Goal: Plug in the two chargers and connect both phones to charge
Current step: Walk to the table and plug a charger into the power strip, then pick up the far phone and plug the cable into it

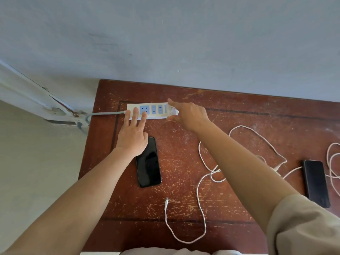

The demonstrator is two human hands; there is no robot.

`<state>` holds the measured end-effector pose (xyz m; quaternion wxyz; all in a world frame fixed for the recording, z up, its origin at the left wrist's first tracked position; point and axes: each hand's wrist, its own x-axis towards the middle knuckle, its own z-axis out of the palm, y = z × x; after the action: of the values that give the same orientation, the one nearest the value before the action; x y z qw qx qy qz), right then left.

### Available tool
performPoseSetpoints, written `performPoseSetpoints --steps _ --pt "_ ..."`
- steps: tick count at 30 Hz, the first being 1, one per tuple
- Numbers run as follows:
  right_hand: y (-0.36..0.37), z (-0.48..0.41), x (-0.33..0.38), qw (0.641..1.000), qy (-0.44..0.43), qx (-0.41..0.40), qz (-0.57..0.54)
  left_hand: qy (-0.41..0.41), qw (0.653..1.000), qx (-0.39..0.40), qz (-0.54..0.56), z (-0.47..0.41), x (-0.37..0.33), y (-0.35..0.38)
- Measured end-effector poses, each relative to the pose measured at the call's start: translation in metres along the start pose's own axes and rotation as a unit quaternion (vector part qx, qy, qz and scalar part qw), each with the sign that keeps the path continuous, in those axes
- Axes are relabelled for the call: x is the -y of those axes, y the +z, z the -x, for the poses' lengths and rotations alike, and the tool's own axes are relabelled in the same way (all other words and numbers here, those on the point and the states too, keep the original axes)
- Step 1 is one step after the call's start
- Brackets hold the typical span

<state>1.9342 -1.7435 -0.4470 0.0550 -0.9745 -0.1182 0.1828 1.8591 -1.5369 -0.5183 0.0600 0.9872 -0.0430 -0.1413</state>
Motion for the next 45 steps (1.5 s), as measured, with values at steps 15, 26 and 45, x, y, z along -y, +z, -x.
performPoseSetpoints --steps 15,26,45 --pt "0.068 0.181 -0.082 0.947 0.212 -0.167 -0.176 0.035 0.999 -0.015 0.028 0.033 -0.064 -0.016" --pt "0.118 0.329 -0.151 0.875 0.405 -0.167 -0.205 0.333 0.941 -0.028 0.044 0.102 -0.225 0.031" --pt "0.19 0.459 -0.382 0.752 0.586 -0.196 -0.23 0.22 0.971 0.048 -0.087 0.118 -0.511 0.079"
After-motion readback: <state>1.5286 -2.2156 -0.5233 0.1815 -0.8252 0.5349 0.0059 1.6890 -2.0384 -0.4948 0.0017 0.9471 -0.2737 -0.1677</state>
